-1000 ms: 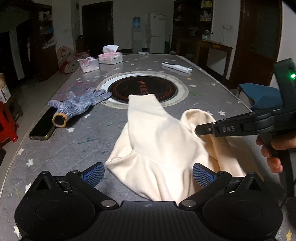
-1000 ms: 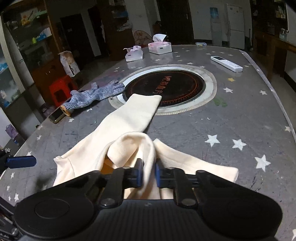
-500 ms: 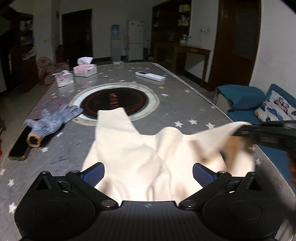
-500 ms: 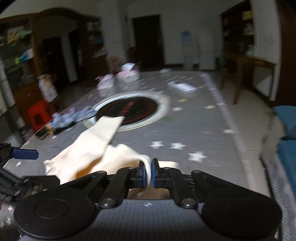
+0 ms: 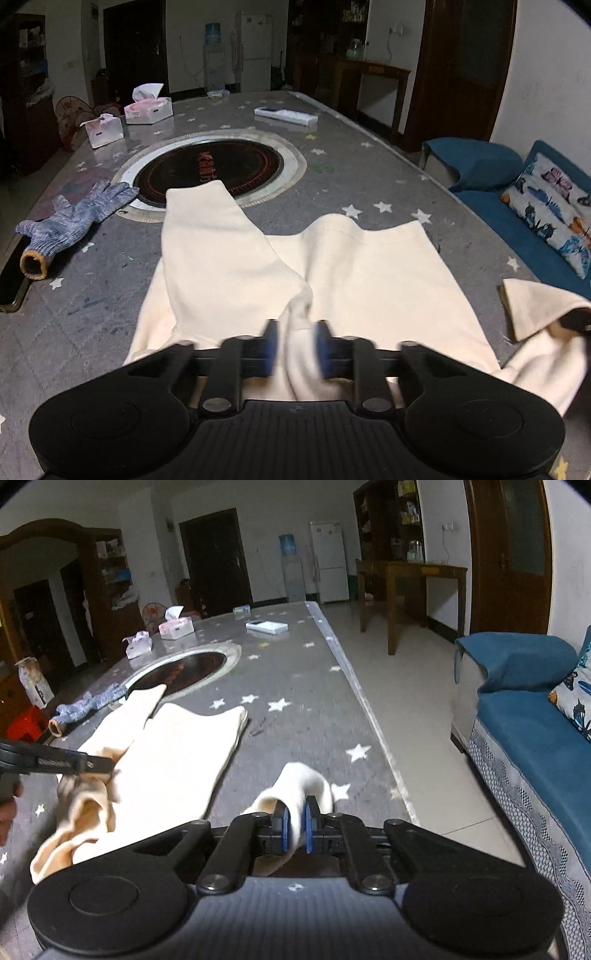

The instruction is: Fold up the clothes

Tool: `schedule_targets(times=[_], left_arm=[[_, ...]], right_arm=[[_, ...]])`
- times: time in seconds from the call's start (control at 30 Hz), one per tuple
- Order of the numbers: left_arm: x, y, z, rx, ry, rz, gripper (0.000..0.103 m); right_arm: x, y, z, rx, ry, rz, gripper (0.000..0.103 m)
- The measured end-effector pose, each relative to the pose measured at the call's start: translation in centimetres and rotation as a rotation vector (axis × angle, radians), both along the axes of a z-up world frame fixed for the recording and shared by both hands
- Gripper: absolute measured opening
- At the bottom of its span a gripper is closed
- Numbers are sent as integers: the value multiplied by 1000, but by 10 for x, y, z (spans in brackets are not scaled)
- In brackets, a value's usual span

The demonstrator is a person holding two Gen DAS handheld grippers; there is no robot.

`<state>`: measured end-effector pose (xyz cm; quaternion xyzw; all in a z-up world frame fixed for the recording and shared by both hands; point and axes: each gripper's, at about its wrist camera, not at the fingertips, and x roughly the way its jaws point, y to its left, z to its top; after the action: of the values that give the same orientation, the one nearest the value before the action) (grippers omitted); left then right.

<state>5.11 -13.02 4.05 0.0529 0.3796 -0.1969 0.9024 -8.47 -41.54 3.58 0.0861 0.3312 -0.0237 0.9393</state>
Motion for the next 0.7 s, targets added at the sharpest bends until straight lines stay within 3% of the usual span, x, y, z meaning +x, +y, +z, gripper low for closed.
schedule_targets(times=[0.23, 0.43, 0.53, 0.7], left_arm=[[-39, 46, 26, -73, -77, 100, 8], [-97, 105, 47, -145, -120, 229, 7], [-124, 127, 48, -132, -99, 275, 8], [-145, 147, 28, -41, -3, 283, 9]], right_arm=[[-3, 2, -13, 11, 33, -2, 12], [-7, 3, -23, 18, 58, -1, 13], [-8, 3, -23, 11, 61, 8, 14], [-12, 4, -23, 6, 74, 20, 21]])
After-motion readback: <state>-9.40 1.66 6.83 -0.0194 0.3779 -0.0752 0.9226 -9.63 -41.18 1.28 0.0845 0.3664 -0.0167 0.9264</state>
